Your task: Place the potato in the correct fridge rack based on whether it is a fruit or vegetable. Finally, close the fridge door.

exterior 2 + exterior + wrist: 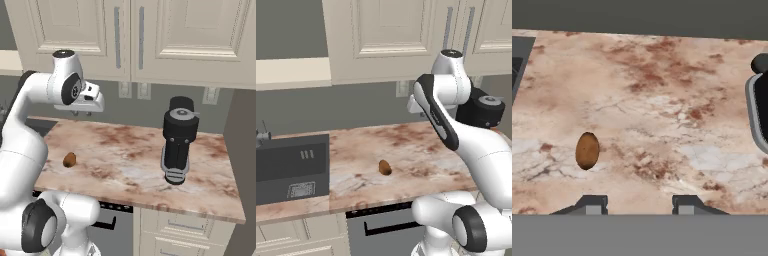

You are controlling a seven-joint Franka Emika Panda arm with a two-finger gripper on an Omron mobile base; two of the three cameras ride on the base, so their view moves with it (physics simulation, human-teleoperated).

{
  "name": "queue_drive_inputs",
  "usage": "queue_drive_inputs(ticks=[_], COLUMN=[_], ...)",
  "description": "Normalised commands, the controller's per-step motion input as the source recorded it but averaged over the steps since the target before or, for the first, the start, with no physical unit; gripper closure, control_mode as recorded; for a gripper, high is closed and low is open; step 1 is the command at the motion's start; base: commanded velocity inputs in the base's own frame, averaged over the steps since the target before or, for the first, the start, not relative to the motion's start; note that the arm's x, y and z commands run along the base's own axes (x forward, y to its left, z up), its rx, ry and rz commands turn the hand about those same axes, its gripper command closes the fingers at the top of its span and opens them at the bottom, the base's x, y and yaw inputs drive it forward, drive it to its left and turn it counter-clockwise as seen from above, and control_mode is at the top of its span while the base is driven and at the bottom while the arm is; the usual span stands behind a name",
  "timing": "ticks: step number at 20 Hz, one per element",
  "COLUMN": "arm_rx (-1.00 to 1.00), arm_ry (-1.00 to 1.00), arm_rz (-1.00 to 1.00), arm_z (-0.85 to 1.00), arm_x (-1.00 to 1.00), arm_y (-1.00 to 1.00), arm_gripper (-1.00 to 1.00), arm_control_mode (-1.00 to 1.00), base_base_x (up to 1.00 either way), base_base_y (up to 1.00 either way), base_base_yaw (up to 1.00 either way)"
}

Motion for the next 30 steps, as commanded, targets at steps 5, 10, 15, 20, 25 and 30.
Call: queue_drive_inputs(ticks=[5,10,15,20,25,30], arm_rx=[0.0,0.0,-0.02,0.0,0.0,0.0], arm_ry=[0.0,0.03,0.08,0.08,0.09,0.11], arm_rz=[0.0,0.0,0.0,0.0,0.0,0.0], arm_z=[-0.08,-0.44,-0.72,-0.88,-0.89,-0.55], arm_x=[-0.09,-0.14,-0.05,0.02,0.21,0.21], arm_y=[0.26,0.66,0.54,0.31,0.17,0.05], arm_gripper=[-1.0,-1.0,-1.0,-1.0,-1.0,-1.0], arm_control_mode=[-1.0,-1.0,-1.0,-1.0,-1.0,-1.0], base_base_x=[0.0,0.0,0.0,0.0,0.0,0.0], base_base_y=[0.0,0.0,0.0,0.0,0.0,0.0], base_base_yaw=[0.0,0.0,0.0,0.0,0.0,0.0])
